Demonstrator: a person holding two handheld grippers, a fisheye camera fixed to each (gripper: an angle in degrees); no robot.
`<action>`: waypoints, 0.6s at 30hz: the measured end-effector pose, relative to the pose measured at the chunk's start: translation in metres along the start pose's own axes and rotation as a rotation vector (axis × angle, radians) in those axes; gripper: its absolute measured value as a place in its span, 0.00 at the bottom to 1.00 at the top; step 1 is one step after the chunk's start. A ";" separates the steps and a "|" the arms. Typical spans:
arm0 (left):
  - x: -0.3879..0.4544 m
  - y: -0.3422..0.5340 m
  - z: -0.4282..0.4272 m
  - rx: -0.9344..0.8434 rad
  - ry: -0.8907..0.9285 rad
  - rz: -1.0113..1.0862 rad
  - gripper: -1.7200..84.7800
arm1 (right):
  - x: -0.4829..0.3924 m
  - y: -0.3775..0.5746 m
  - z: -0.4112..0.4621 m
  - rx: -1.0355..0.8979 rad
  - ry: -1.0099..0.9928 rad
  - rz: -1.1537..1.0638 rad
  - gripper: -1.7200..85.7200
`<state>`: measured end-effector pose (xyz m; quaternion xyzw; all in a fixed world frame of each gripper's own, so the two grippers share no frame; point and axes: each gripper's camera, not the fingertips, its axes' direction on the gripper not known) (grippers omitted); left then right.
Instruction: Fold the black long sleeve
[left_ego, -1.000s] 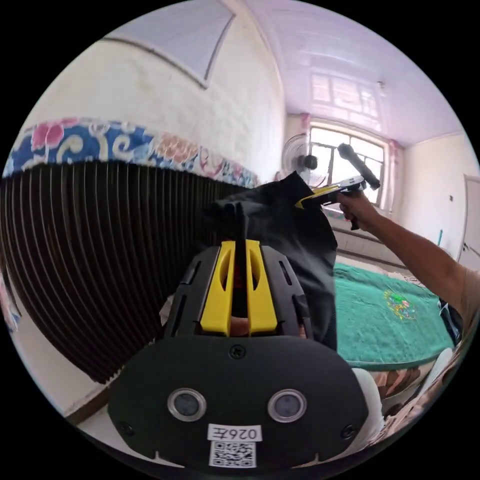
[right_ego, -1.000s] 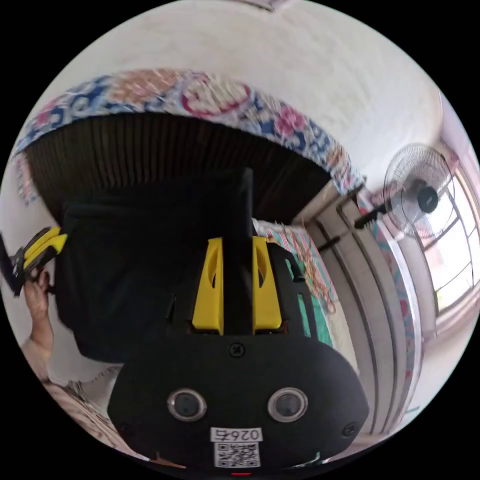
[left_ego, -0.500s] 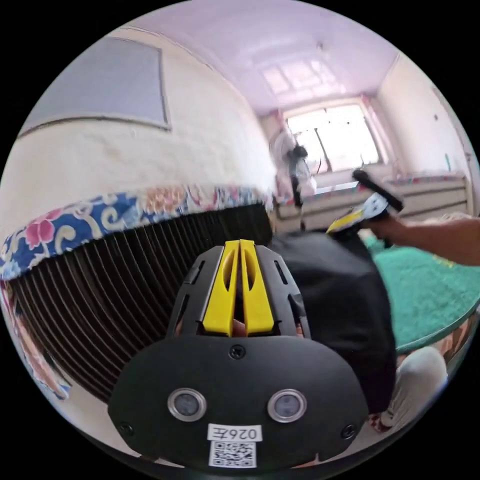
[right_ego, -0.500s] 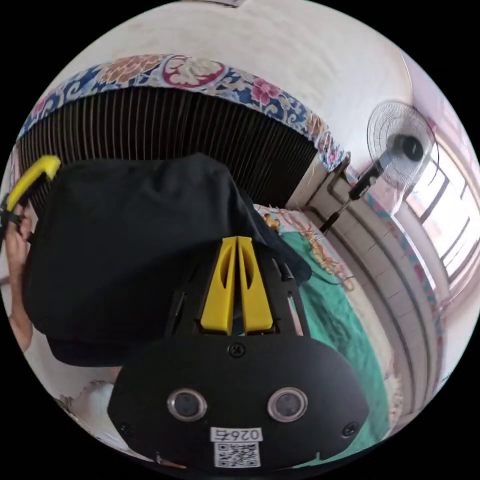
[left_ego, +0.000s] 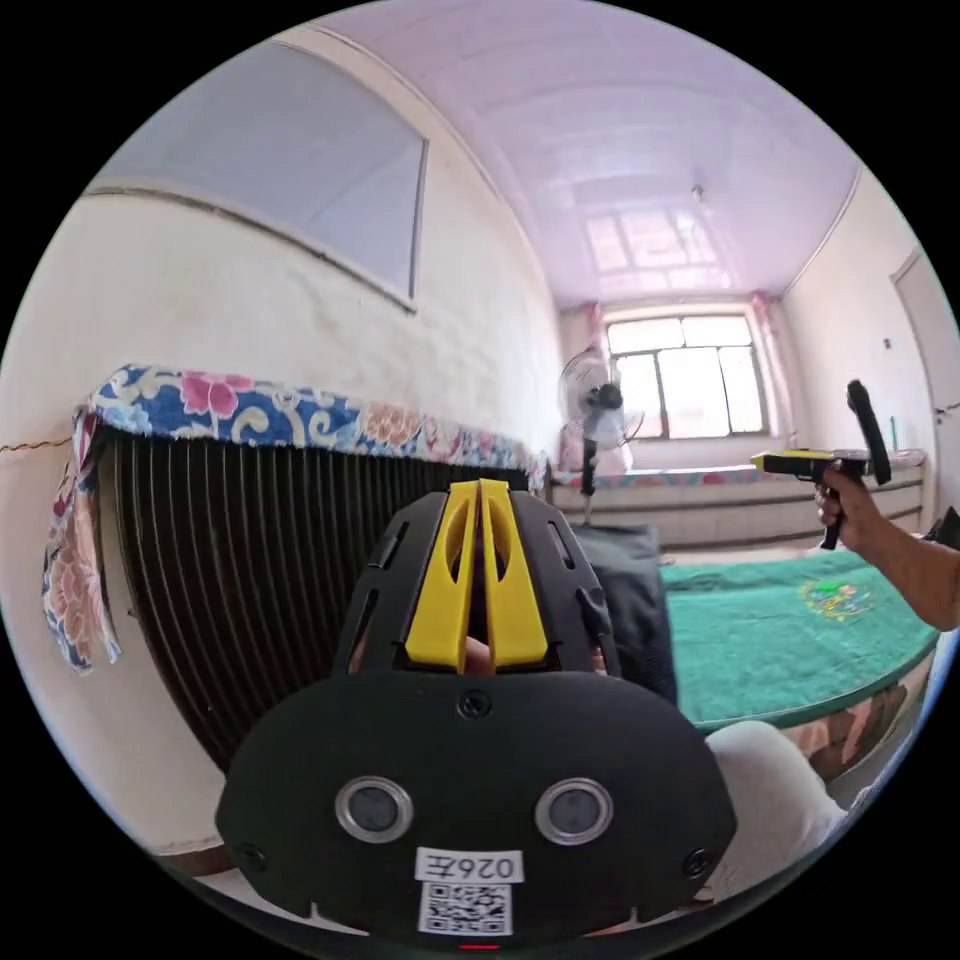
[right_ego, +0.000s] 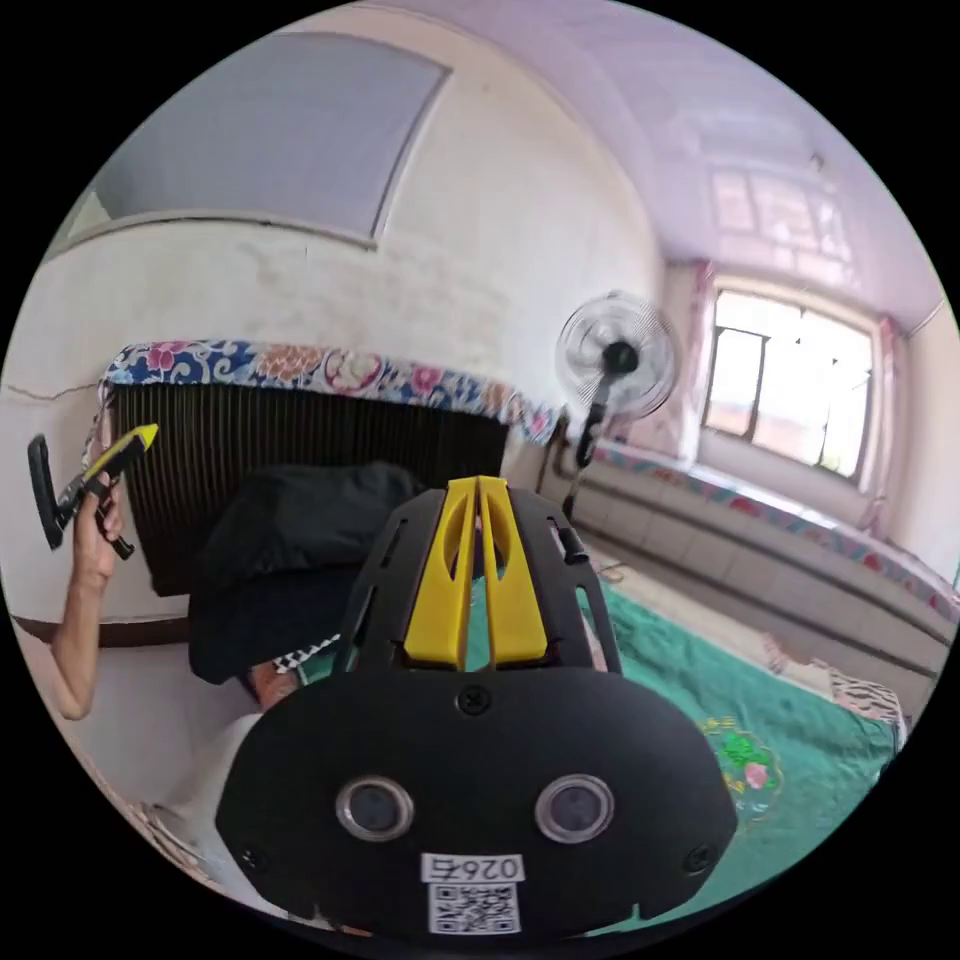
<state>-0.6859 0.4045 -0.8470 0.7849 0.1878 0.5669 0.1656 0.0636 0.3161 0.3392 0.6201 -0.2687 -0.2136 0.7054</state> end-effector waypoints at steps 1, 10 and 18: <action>0.023 -0.009 -0.007 0.064 0.070 0.007 0.01 | 0.004 0.006 -0.047 0.077 0.087 -0.024 0.01; 0.257 -0.054 0.070 0.143 0.650 0.151 0.02 | 0.027 0.040 -0.247 0.148 0.683 -0.267 0.01; 0.583 -0.056 0.220 -0.135 1.285 0.189 0.01 | 0.182 0.033 -0.355 -0.088 0.814 0.092 0.01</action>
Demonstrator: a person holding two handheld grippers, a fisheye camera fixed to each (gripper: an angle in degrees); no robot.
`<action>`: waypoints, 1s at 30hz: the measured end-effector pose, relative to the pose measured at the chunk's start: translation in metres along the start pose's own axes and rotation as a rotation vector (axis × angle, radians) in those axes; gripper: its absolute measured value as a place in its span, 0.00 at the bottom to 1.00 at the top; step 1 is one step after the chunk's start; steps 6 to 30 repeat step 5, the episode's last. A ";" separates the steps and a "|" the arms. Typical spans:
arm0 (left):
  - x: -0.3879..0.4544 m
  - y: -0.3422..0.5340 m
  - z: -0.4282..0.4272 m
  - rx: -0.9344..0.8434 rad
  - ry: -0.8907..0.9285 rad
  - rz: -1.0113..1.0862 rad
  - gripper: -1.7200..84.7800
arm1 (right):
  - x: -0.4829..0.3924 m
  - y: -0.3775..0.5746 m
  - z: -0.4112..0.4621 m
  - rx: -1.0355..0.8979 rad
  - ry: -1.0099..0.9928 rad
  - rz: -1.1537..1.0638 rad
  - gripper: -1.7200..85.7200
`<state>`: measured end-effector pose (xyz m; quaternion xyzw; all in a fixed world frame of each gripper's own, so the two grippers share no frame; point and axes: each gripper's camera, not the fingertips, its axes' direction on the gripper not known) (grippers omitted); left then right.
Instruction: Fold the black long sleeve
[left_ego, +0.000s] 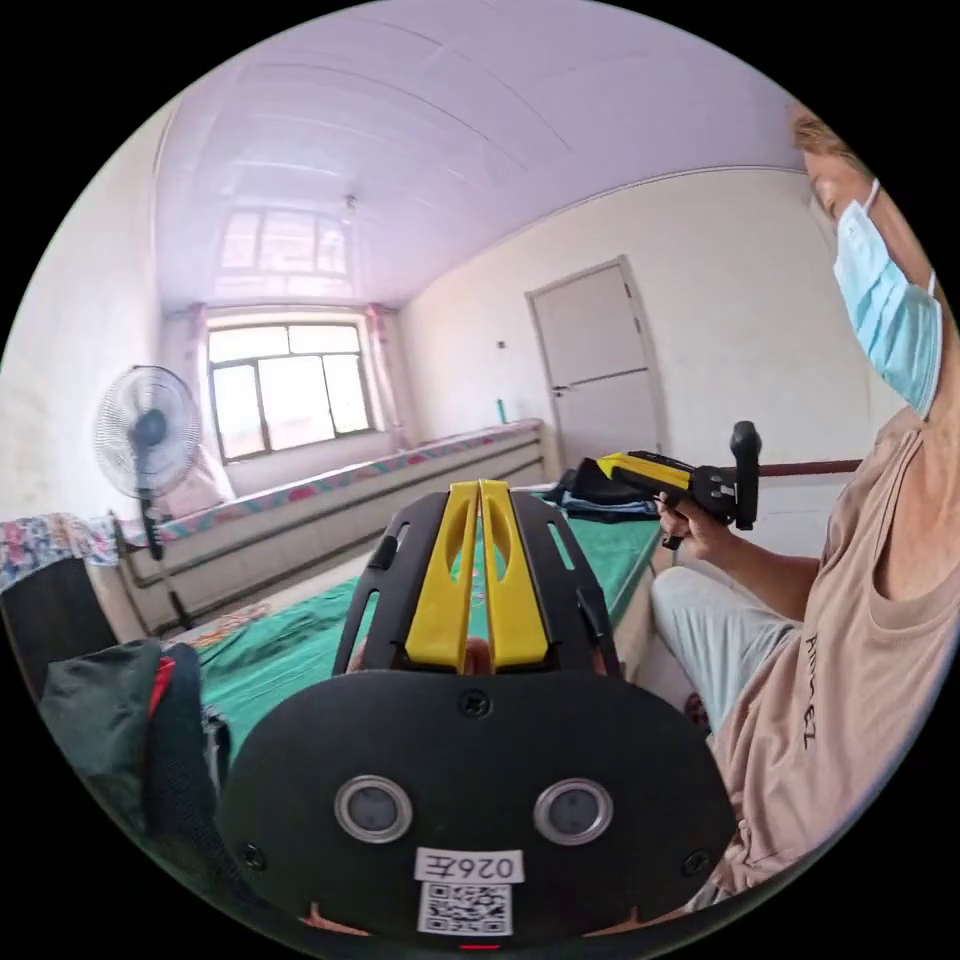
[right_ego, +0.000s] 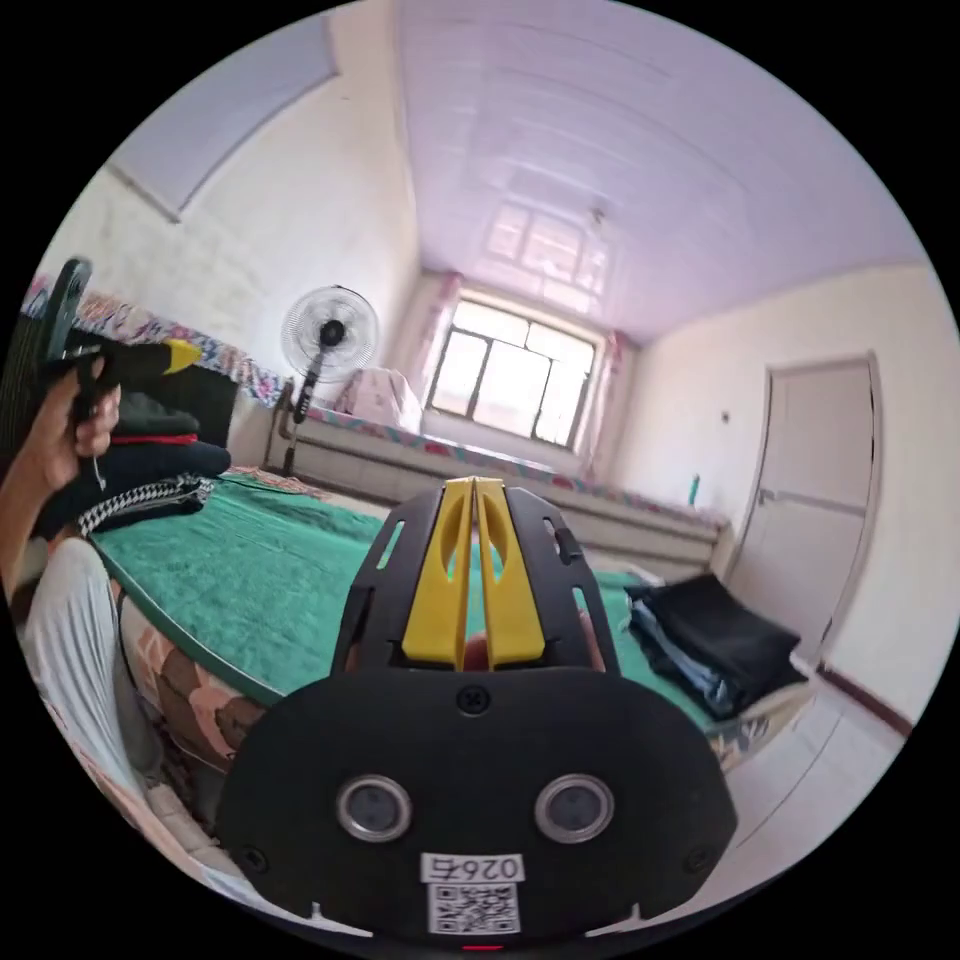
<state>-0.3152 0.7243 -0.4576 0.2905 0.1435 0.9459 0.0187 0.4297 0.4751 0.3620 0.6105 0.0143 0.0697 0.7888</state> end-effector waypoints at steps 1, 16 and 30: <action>-0.002 -0.010 0.057 -0.023 0.089 -0.005 0.01 | 0.035 -0.002 0.010 -0.064 0.018 0.069 0.01; -0.003 -0.037 0.223 -0.080 0.318 -0.024 0.04 | 0.145 -0.008 0.030 -0.182 0.200 0.203 0.01; -0.003 -0.037 0.223 -0.080 0.318 -0.024 0.04 | 0.145 -0.008 0.030 -0.182 0.200 0.203 0.01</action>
